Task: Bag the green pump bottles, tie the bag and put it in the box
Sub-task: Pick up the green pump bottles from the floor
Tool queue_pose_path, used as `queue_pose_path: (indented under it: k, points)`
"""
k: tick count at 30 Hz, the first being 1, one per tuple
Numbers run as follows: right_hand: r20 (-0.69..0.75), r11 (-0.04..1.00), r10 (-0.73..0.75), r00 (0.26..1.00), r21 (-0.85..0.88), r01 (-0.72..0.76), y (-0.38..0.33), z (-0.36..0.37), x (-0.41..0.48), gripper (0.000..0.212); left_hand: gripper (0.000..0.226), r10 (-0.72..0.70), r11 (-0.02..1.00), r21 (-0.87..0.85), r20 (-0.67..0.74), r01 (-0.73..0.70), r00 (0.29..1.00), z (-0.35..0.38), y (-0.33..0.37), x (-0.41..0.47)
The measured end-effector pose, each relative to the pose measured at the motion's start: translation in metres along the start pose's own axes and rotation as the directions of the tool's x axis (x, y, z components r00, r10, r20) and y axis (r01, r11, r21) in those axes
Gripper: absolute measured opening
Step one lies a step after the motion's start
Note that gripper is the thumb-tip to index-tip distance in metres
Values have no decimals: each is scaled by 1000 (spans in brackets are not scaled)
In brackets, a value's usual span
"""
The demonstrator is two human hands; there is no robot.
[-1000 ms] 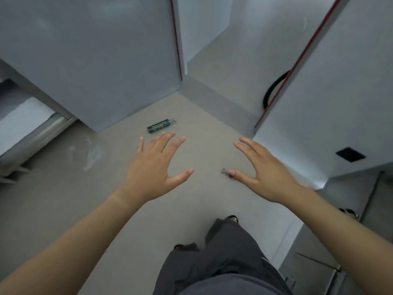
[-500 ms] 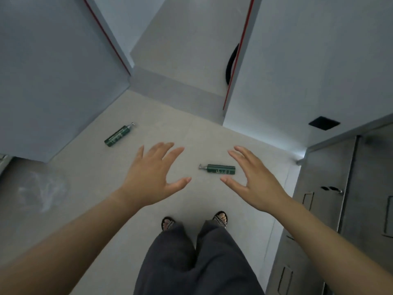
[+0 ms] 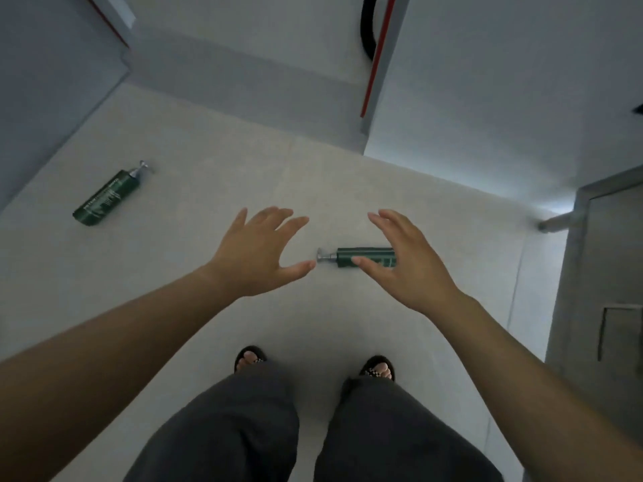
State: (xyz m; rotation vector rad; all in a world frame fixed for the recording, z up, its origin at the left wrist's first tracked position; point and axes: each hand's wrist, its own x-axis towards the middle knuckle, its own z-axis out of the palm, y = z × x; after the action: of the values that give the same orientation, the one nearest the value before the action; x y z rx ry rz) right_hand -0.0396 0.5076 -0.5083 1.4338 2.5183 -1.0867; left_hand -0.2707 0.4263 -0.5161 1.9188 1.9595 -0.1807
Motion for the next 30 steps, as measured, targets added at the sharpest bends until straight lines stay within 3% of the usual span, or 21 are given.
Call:
queue_pose_path:
  k: [7,12,16,19,24,30]
  points:
    - [104,988,48,993,-148,-32,132,177,96,69,89,-15,1000,0,39,15,999,196,-58,91]
    - [98,956,23,995,-292,7,197,252,150,69,92,6,1000,8,74,-6,997,300,-87,131]
    - [30,934,17,999,-356,-5,223,279,169,65,92,-38,998,-48,11,38,999,339,-107,147]
    - [-45,924,37,998,-379,-52,229,290,168,62,88,-37,998,-55,48,40,998,357,-113,145]
    - [-120,959,174,978,-206,-196,217,302,165,68,85,-7,999,-32,43,8,999,377,-108,140]
    - [-78,983,88,993,-154,-99,212,318,155,69,88,-18,1000,-18,91,20,996,392,-108,146]
